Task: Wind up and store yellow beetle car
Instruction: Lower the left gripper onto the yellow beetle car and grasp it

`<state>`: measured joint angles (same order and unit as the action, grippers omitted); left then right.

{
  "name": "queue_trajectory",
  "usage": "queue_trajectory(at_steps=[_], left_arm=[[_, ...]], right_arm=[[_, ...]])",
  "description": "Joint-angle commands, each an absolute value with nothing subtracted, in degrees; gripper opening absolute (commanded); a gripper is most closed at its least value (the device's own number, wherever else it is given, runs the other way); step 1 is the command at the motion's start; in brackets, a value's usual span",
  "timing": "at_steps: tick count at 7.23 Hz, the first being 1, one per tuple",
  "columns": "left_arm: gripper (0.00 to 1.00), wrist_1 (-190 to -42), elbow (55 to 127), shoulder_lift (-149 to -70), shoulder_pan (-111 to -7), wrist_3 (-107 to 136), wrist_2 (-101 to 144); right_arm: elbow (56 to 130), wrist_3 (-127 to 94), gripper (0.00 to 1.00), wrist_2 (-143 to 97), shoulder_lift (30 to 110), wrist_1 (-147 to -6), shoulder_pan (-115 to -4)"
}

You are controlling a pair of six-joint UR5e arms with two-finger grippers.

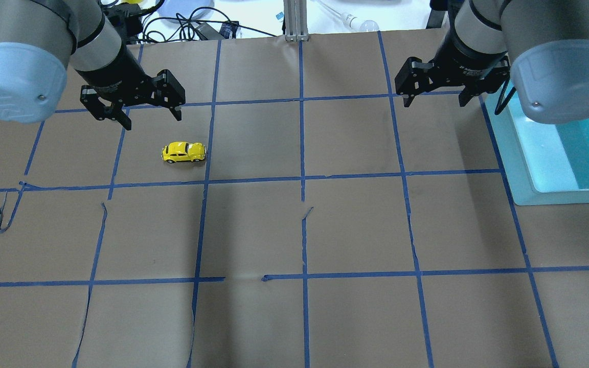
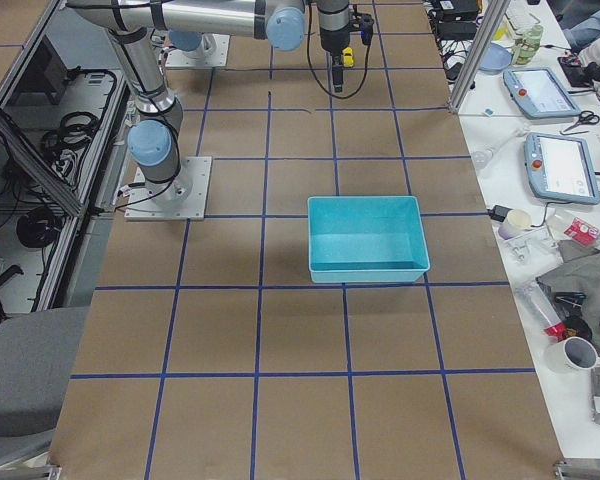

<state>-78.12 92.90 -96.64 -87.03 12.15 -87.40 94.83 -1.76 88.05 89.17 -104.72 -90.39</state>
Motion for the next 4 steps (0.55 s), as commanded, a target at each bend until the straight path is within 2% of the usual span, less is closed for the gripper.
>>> queue_trajectory(at_steps=[1, 2, 4], left_arm=[[1.00, -69.39, 95.52, -99.83, -85.17, 32.09, -87.54], [1.00, -64.65, 97.28, -101.24, -85.17, 39.39, -87.45], [1.00, -64.16, 98.87, -103.78, -83.60, 56.60, -87.45]], right_arm=[[94.83, -1.76, 1.00, 88.07, 89.21, -104.59, -90.44], [94.83, -1.76, 1.00, 88.07, 89.21, -104.59, -90.53], [94.83, -1.76, 1.00, 88.15, 89.21, -104.59, -90.44]])
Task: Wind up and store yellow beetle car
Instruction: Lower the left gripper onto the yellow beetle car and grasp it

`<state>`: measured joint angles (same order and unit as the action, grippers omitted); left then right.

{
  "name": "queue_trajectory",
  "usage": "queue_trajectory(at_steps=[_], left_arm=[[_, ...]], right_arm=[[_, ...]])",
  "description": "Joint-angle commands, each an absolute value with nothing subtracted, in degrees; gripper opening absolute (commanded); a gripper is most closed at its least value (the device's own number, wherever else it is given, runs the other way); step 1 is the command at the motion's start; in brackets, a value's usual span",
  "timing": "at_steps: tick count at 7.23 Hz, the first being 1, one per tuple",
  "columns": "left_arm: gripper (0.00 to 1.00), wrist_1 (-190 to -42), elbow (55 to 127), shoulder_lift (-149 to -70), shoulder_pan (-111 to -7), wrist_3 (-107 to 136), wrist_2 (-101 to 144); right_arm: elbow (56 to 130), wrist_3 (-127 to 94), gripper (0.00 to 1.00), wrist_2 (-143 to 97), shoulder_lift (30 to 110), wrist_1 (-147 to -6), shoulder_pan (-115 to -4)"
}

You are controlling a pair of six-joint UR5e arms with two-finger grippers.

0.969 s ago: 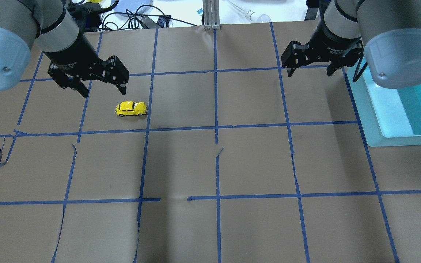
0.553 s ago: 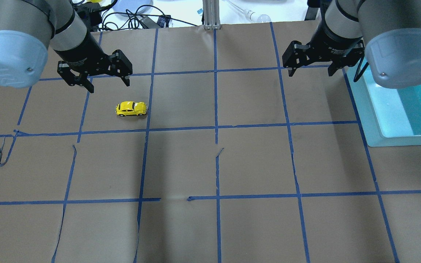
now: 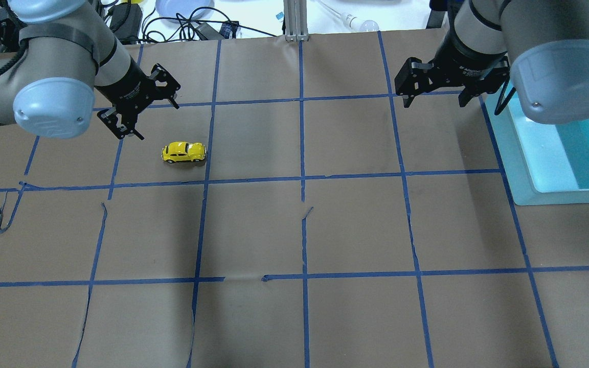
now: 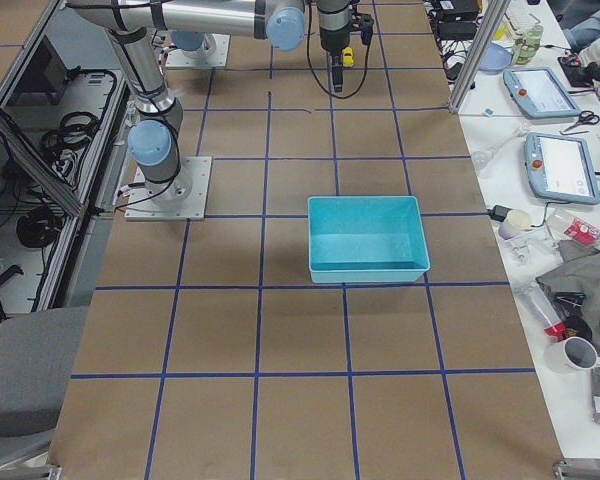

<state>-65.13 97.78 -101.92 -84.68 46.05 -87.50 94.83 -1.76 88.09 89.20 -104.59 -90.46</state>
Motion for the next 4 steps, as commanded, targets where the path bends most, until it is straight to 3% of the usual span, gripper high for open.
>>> queue_trajectory(at_steps=[1, 4], left_arm=[[1.00, -63.73, 98.96, -105.36, -83.15, 64.69, -87.54], [1.00, -57.43, 98.88, -111.25, -83.06, 71.70, -87.54]], right_arm=[[94.83, -1.76, 1.00, 88.15, 89.21, -104.59, -90.44], [94.83, -1.84, 1.00, 88.15, 89.12, -104.59, -90.53]])
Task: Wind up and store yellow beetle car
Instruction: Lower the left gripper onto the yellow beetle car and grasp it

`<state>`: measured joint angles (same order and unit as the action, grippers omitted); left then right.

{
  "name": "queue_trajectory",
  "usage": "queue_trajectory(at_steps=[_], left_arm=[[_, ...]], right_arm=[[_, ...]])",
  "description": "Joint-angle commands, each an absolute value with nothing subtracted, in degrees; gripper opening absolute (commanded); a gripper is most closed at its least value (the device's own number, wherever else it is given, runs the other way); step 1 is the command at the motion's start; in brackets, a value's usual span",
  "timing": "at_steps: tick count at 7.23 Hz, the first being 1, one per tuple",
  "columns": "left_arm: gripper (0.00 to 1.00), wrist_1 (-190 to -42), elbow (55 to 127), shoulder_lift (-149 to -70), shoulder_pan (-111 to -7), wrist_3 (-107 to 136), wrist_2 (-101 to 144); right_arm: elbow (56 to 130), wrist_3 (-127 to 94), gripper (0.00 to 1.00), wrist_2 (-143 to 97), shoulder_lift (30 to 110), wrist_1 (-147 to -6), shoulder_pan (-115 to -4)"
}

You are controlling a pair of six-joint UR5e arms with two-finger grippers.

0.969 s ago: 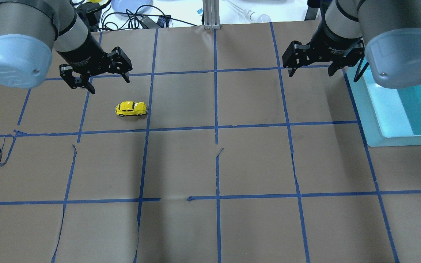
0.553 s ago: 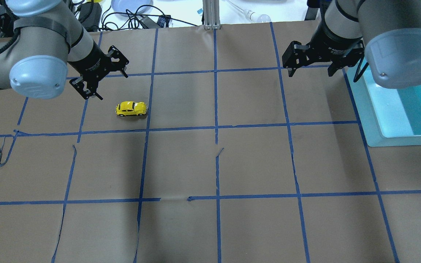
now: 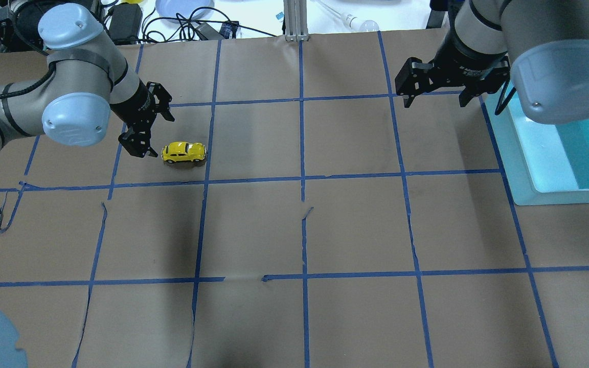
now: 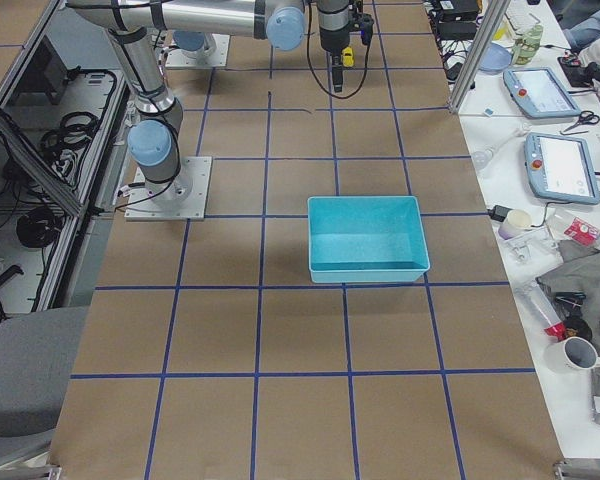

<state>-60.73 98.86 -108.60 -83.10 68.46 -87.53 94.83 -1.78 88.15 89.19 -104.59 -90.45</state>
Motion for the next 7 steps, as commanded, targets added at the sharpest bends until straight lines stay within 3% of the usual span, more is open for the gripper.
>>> queue_trajectory(at_steps=[1, 5, 6, 7], left_arm=[[1.00, -55.65, 98.79, -113.71, -83.06, 72.50, -87.54], [1.00, -53.53, 98.26, -118.56, -83.06, 73.74, -87.71], [0.79, -53.53, 98.44, -119.17, -83.06, 73.74, -89.02], [0.74, -53.61, 98.26, -119.27, -83.06, 73.74, -89.12]], right_arm=[[94.83, -1.85, 1.00, 88.15, 89.12, -104.59, -90.53], [94.83, -1.85, 1.00, 88.15, 89.12, -104.59, -90.53], [94.83, -1.93, 1.00, 88.15, 89.12, -104.50, -90.61], [94.83, -1.93, 1.00, 88.15, 89.12, -104.50, -90.62]])
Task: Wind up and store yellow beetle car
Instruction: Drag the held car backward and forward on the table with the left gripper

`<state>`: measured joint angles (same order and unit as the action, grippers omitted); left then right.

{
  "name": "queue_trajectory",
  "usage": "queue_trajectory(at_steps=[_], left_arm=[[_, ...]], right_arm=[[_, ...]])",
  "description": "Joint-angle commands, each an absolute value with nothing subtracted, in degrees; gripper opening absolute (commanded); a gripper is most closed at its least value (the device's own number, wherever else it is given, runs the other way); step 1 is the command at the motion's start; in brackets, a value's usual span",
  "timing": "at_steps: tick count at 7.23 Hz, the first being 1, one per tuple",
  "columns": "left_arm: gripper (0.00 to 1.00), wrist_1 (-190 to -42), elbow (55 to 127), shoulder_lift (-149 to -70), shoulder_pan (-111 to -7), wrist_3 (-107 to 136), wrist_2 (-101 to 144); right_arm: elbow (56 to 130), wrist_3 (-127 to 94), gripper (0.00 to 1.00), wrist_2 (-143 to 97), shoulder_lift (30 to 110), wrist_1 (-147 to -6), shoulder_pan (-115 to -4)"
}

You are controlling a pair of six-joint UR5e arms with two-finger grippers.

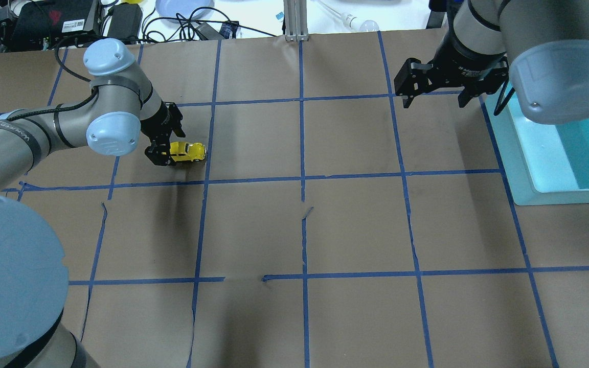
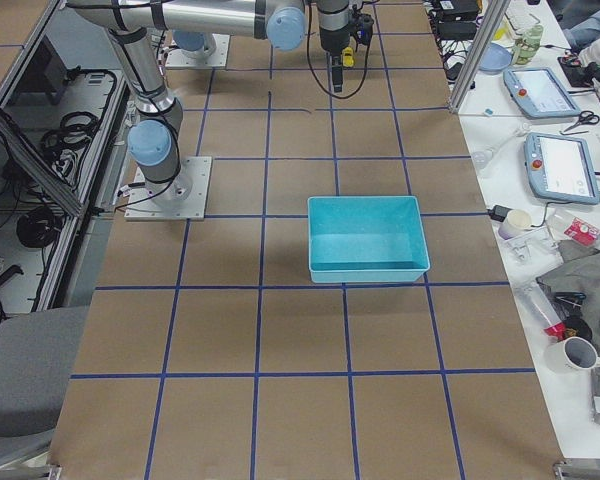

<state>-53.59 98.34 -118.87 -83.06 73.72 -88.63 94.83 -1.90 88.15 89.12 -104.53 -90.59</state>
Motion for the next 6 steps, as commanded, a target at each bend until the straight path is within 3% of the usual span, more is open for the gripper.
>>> queue_trajectory(at_steps=[1, 3, 4, 6], left_arm=[[0.69, -53.53, 98.17, -119.35, -83.06, 73.83, -89.12], [0.06, -53.53, 97.82, -119.27, -83.06, 74.00, -88.86], [0.00, -53.79, 96.95, -118.92, -83.14, 74.26, -88.34], [0.00, -54.23, 96.77, -117.51, -83.93, 78.11, -80.84]], right_arm=[[94.83, -1.93, 1.00, 88.24, 89.12, -104.59, -90.62], [94.83, -1.93, 1.00, 88.15, 89.12, -104.59, -90.62], [94.83, -1.93, 1.00, 88.15, 89.21, -104.59, -90.53], [94.83, -1.93, 1.00, 88.24, 89.21, -104.50, -90.62]])
